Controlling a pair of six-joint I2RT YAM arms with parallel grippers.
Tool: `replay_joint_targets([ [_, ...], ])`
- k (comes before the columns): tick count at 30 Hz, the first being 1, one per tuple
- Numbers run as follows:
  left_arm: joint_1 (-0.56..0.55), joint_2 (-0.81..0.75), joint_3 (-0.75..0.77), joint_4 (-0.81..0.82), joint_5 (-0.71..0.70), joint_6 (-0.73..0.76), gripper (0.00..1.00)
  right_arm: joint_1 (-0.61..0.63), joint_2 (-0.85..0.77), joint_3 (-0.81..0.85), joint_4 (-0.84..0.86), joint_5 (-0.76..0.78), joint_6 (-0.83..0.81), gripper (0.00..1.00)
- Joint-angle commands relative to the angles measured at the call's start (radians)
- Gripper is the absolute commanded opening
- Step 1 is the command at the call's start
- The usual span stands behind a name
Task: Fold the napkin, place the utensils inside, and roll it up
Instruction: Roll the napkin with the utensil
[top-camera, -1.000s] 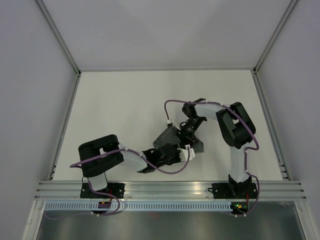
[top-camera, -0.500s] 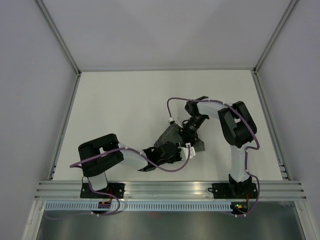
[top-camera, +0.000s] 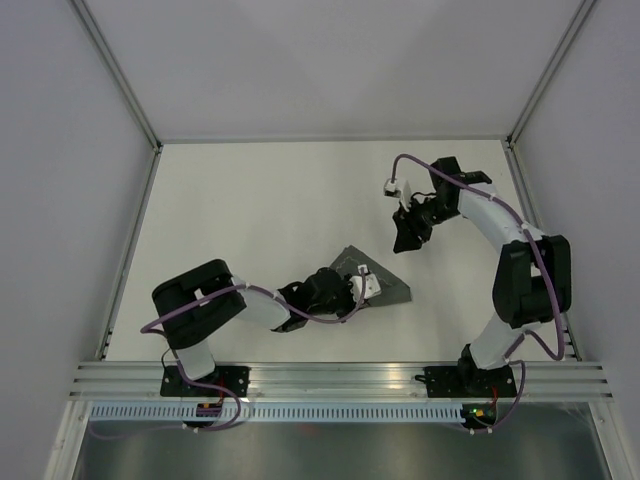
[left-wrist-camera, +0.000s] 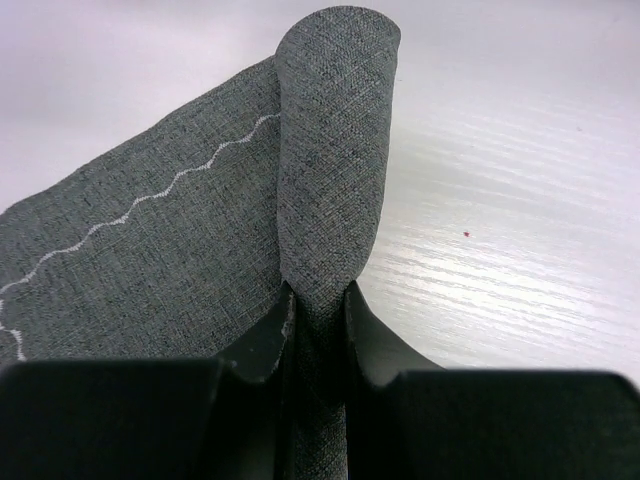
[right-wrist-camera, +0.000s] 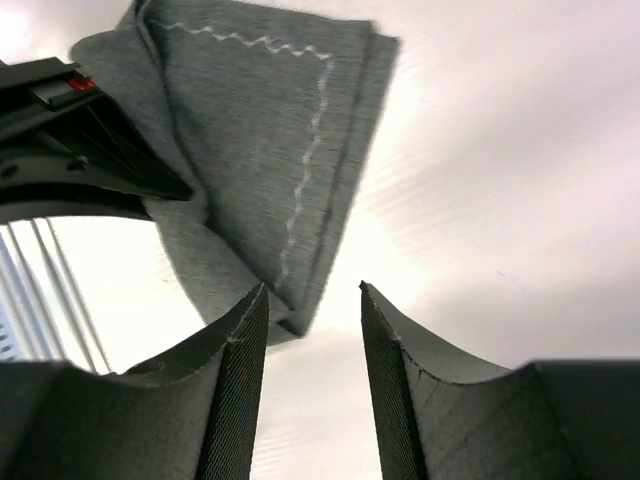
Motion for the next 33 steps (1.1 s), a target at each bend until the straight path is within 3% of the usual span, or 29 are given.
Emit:
replay_joint_targets([
  [1, 0.037, 0.030, -0.045, -0.078, 0.198, -0.160, 0.02, -0.028, -0.109, -0.101, 0.092, -0.001, -0.009, 0.48],
  [4, 0.078, 0.042, -0.036, -0.101, 0.304, -0.208, 0.02, -0.028, -0.263, -0.234, 0.193, 0.026, -0.027, 0.52],
  [10, 0.154, 0.094, 0.022, -0.195, 0.435, -0.278, 0.02, 0.019, -0.410, -0.420, 0.310, 0.075, -0.079, 0.54],
  [17, 0.198, 0.151, 0.074, -0.271, 0.531, -0.335, 0.02, 0.266, -0.555, -0.628, 0.473, 0.217, -0.059, 0.55],
  [23, 0.212, 0.214, 0.151, -0.364, 0.560, -0.347, 0.02, 0.443, -0.563, -0.718, 0.614, 0.375, -0.021, 0.56],
  [33, 0.235, 0.269, 0.225, -0.462, 0.576, -0.370, 0.02, 0.553, -0.497, -0.743, 0.662, 0.473, -0.016, 0.56],
])
